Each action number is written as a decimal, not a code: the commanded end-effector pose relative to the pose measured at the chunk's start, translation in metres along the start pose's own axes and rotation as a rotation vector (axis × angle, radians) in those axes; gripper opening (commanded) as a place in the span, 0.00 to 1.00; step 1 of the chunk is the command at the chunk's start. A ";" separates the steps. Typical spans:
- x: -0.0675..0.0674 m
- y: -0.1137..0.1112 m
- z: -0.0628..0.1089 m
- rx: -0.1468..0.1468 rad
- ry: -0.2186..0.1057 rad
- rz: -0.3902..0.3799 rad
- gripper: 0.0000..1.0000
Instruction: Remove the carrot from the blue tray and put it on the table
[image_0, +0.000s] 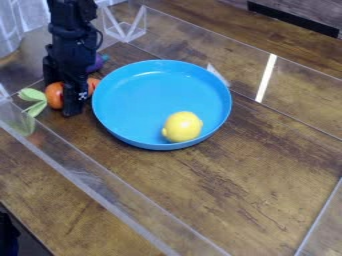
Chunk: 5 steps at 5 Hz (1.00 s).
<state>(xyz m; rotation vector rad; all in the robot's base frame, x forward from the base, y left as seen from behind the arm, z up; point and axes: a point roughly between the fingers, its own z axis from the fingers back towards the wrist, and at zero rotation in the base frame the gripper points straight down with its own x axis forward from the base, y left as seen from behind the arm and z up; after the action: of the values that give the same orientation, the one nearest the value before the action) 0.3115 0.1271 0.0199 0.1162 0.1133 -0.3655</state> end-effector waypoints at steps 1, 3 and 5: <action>0.005 0.007 0.010 0.038 -0.029 0.005 1.00; 0.009 0.008 0.011 0.057 -0.036 -0.006 1.00; 0.013 0.011 0.009 0.072 -0.036 -0.017 0.00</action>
<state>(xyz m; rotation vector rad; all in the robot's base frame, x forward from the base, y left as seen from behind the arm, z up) 0.3188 0.1332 0.0203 0.1566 0.1010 -0.3851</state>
